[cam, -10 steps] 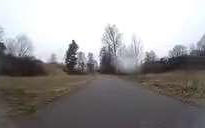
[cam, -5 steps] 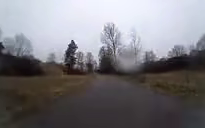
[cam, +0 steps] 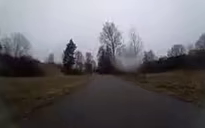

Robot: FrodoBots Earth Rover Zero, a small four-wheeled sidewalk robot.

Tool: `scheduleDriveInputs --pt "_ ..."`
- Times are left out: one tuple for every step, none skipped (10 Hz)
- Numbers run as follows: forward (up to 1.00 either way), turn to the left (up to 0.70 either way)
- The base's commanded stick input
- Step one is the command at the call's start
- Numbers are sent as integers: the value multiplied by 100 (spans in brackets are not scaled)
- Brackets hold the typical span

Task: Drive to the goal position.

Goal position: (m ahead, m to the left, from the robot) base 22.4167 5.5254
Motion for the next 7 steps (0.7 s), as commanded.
scheduleDriveInputs --pt "70 -18" --pt "70 0" --pt "70 0" --pt "70 0" --pt "70 0" --pt "70 0" --pt "70 0"
